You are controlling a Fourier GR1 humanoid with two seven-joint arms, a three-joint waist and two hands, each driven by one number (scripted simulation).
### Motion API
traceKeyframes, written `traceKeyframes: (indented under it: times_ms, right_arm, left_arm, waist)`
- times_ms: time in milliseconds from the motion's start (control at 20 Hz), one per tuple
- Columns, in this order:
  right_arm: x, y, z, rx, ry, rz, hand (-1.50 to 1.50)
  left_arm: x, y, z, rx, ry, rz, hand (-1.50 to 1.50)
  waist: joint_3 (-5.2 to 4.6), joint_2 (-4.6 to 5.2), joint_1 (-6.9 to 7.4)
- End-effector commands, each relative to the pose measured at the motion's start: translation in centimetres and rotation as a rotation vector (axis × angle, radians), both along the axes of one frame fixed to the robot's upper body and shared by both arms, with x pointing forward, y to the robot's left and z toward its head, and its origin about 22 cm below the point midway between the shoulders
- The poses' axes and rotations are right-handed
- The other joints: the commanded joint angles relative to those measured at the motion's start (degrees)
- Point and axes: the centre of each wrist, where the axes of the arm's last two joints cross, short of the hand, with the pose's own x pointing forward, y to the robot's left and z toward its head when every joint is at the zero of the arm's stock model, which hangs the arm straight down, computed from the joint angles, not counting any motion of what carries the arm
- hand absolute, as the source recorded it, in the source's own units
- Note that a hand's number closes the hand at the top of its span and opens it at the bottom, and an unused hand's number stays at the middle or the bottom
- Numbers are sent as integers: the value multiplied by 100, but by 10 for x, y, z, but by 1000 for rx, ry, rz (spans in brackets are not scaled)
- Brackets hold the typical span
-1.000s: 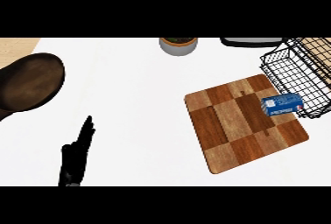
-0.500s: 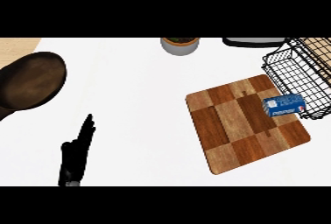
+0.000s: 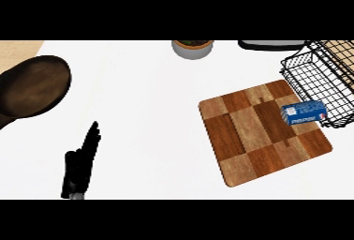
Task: Pick the croissant from the cutting board and place it in the tiered basket
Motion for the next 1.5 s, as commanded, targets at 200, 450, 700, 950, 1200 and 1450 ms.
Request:
traceKeyframes:
  times_ms: [200,450,700,950,1200,1450]
  right_arm:
    - [36,-12,-58,35,48,-42,150]
    - [49,-18,-71,100,1,-43,150]
    - [49,-21,-75,332,-216,-25,-150]
    - [46,-23,-102,379,-396,-18,-150]
    - [47,-26,-78,401,-593,-6,-150]
    - [23,-49,-67,206,-741,-174,-150]
  left_arm:
    - [15,-6,8,10,-6,-8,0]
    - [12,-7,10,-15,-5,-8,0]
    - [0,-6,-7,8,-13,-16,0]
    - [7,-16,3,-8,-6,-21,0]
    - [3,-5,3,0,-17,-11,0]
    - [10,-10,12,-10,4,19,0]
  waist:
    - [3,15,22]
    - [6,27,58]
    - [12,37,79]
    - [16,40,73]
    - [7,6,30]
    - [-3,-41,-115]
